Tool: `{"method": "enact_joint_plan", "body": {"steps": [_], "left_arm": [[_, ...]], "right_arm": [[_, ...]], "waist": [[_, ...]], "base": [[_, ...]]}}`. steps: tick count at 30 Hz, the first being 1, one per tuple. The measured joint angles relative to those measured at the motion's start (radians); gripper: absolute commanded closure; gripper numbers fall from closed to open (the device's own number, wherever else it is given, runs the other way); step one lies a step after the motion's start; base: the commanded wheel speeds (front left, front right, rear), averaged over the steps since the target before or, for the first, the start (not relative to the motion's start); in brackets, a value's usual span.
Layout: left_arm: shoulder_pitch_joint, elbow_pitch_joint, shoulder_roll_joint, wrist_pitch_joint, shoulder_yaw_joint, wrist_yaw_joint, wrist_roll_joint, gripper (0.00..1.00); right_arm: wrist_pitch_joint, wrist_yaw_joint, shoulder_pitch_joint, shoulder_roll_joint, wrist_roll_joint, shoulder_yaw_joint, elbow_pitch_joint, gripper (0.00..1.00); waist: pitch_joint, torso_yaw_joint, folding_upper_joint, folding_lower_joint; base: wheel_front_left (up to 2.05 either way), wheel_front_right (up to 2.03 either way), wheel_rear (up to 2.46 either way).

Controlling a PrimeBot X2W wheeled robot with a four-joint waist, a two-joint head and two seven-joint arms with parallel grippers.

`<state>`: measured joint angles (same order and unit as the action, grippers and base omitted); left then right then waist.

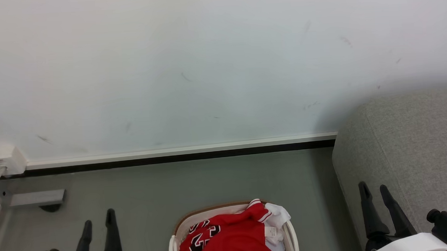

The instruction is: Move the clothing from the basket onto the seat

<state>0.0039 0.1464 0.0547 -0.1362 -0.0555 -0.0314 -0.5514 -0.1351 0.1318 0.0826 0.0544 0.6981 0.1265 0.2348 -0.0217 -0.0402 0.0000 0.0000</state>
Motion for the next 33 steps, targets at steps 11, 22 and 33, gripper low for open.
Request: {"method": "enact_joint_plan", "body": {"steps": [11, 22, 33], "left_arm": [[0.008, -0.02, -0.001, -0.025, -0.002, 0.007, 0.109, 0.0], [0.021, -0.025, -0.003, -0.056, -0.007, 0.014, 0.206, 0.0], [0.026, -0.029, -0.005, -0.077, -0.007, 0.015, 0.301, 0.0]], "right_arm": [[-0.03, 0.0, 0.012, 0.003, -0.091, 0.03, 0.017, 0.0], [-0.054, 0.0, 0.018, 0.004, -0.173, 0.046, 0.026, 0.0], [-0.078, 0.0, 0.02, 0.002, -0.24, 0.049, 0.029, 0.0]], "waist": [[-0.005, -0.007, 0.0, 0.0], [-0.009, -0.02, 0.0, 0.0], [-0.015, -0.029, 0.0, 0.0]], "base": [[0.0, 0.0, 0.0], [0.0, 0.0, 0.0], [0.0, 0.0, 0.0]]}}
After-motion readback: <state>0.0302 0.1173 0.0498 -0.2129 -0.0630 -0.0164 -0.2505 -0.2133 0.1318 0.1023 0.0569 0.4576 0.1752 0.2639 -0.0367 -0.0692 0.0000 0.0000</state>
